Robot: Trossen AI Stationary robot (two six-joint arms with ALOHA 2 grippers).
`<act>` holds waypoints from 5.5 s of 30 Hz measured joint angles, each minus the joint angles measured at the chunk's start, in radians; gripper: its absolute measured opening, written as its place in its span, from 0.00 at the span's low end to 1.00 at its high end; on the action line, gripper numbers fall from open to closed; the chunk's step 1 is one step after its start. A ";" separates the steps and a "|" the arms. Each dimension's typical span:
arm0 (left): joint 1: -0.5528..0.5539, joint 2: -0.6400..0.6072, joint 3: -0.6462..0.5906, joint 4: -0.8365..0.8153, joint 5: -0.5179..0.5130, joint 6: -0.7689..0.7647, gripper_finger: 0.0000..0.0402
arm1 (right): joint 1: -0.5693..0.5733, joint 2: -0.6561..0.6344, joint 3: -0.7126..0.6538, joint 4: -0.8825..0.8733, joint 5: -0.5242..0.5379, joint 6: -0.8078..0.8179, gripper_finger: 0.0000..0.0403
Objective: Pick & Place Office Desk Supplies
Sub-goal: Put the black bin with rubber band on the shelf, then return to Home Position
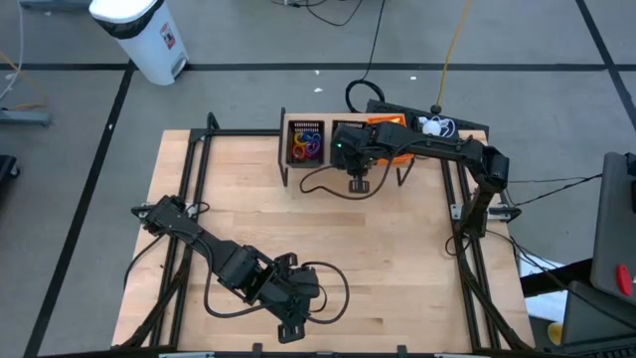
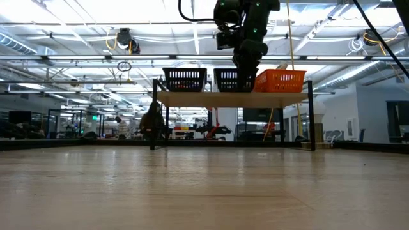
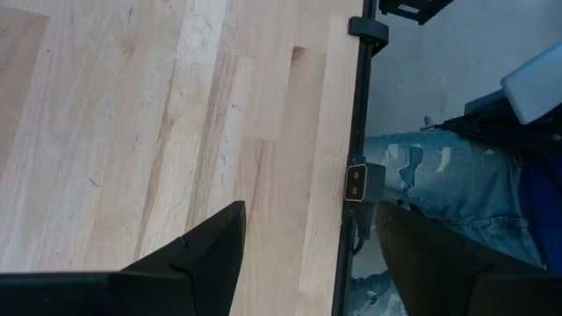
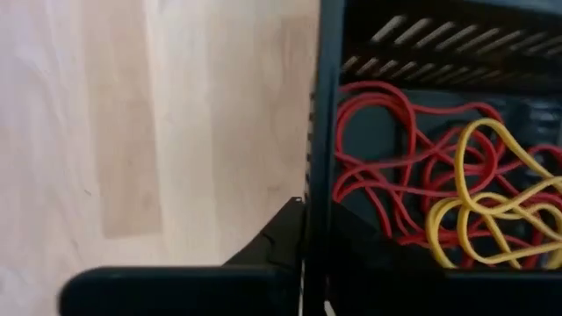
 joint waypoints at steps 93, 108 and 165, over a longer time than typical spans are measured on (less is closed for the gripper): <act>-0.078 -0.254 -1.029 1.401 -0.082 0.375 0.64 | 1.424 -0.848 -1.253 1.321 0.420 0.760 0.64; 0.079 -0.353 -1.621 2.230 0.209 0.370 0.64 | 1.423 -0.858 -1.681 1.820 0.447 0.950 0.57; 0.279 -0.351 -1.699 2.403 0.171 0.291 0.64 | 1.420 -0.859 -1.683 1.879 0.257 0.445 0.53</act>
